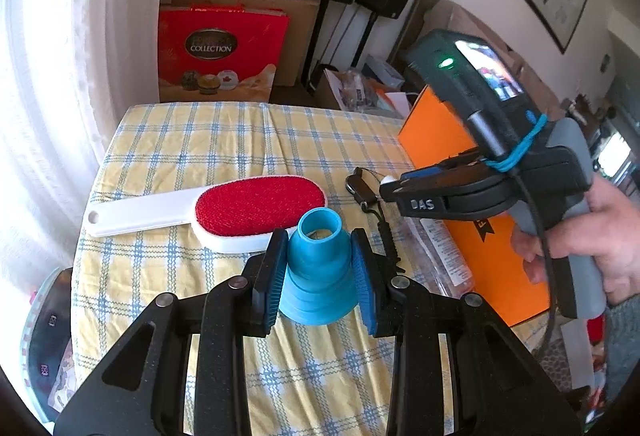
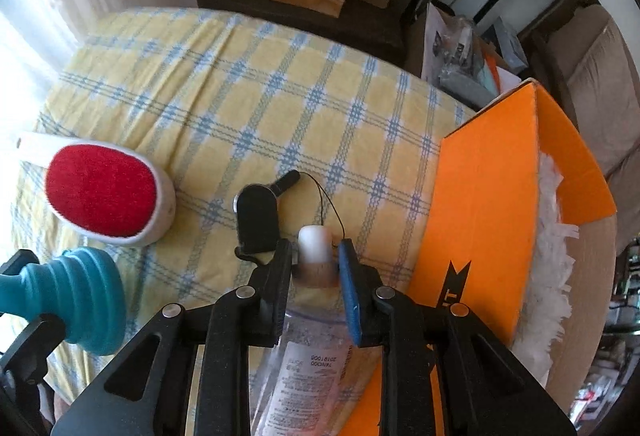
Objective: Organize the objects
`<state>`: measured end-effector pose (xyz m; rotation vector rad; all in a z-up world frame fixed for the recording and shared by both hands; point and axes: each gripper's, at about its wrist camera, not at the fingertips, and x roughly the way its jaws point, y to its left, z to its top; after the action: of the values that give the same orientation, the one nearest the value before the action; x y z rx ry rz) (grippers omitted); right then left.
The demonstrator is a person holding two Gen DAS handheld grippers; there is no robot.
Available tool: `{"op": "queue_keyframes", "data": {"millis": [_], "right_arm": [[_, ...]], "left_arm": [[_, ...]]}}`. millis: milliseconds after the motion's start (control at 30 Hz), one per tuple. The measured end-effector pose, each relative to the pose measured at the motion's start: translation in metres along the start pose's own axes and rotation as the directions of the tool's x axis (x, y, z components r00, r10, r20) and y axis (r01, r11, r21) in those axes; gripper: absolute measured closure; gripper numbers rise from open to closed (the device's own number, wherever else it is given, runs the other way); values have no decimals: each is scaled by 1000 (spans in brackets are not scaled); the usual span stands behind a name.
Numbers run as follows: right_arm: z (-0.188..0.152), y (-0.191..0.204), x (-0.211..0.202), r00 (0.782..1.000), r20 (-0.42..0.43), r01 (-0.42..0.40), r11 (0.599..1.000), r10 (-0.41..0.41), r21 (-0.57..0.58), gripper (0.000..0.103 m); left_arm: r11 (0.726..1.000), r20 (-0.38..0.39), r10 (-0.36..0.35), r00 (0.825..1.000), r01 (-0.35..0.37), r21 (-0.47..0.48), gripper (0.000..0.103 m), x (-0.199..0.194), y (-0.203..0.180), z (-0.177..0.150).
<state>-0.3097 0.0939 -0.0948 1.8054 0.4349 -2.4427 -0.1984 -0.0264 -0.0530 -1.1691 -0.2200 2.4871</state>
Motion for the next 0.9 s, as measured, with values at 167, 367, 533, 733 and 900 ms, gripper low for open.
{"op": "queue_keyframes", "data": {"millis": [167,367,533,733,900], "right_arm": [[-3,-5,-26,996,74,-52,998,50,32,80],[-15,-12,-64,978,150,-154,987,144,55,80],[-36,-20,-94,958,206,-216,974,199,65,80],[-68,-36,-122,940,261,-247,966,221,74,80],[-88,-60,-140,926,302,-266,959,225,100,80]], "left_arm": [[1000,7,-4,1000,4,-6,74,-6,-3,3],[1000,22,-14,1000,14,15,74,-19,-18,8],[999,33,-34,999,32,41,74,-30,-39,13],[995,36,-54,998,51,83,74,-37,-68,19],[991,31,-72,997,68,114,74,-41,-92,24]]}}
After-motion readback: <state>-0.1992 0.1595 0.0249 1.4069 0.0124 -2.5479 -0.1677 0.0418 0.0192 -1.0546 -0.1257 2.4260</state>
